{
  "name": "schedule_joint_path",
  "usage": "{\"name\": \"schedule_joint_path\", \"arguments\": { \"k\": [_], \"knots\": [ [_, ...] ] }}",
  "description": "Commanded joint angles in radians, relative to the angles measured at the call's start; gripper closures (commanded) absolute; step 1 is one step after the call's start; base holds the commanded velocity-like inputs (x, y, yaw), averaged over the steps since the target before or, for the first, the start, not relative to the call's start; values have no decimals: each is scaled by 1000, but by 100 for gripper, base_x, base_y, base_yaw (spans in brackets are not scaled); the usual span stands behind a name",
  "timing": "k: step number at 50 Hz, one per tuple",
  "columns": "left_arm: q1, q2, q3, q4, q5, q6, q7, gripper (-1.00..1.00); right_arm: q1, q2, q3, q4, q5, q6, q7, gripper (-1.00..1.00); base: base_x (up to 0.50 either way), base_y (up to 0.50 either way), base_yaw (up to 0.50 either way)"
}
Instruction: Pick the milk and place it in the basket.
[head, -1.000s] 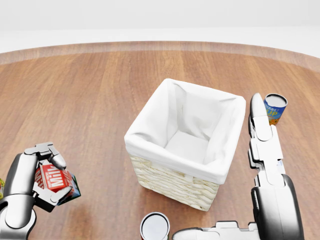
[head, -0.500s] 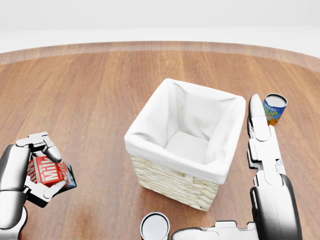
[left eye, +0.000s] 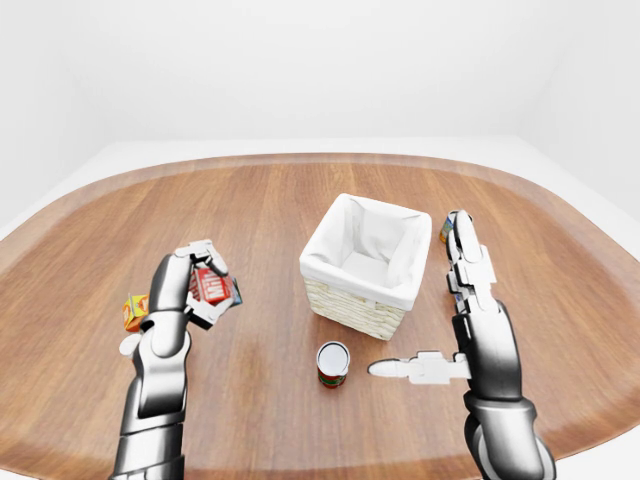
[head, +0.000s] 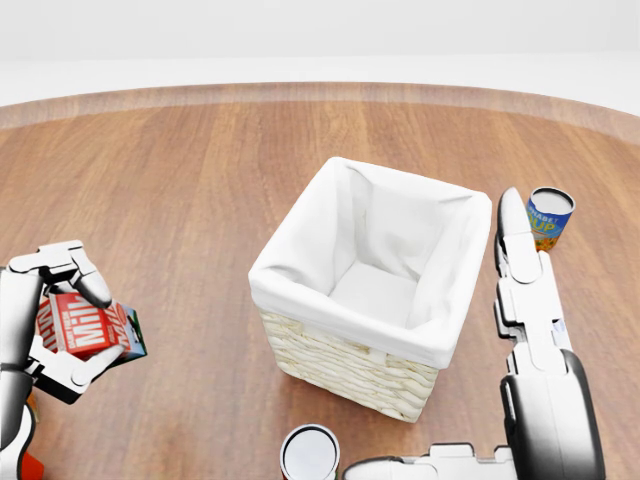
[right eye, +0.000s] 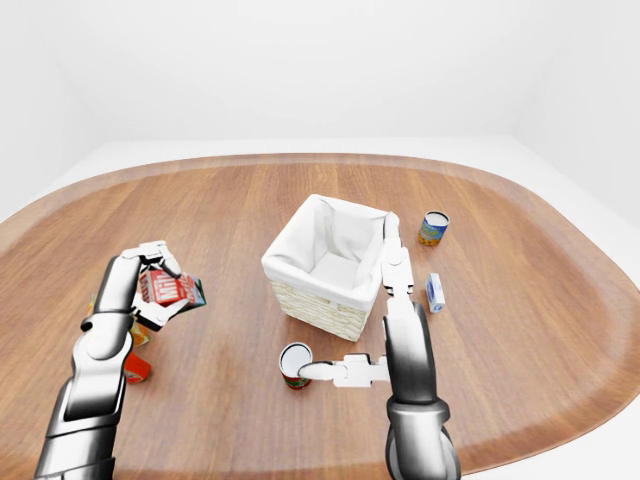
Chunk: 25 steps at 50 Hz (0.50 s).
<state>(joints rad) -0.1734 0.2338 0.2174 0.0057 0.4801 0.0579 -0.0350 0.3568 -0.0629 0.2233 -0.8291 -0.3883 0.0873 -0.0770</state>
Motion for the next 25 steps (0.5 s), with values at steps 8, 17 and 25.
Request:
{"name": "schedule_joint_path", "arguments": {
  "k": [8,17,25],
  "knots": [
    [-53,4,-3,-128,8,29,-109,100,-2,-1,1,-2,2,0,1,-100,0,0,0],
    [-77,2,-18,-186,28,29,-135,100,-2,-1,-2,-2,4,0,2,-100,0,0,0],
    [-121,11,-21,-242,47,29,-170,100,-2,0,-1,4,4,0,2,-100,0,0,0]
  ]
}}
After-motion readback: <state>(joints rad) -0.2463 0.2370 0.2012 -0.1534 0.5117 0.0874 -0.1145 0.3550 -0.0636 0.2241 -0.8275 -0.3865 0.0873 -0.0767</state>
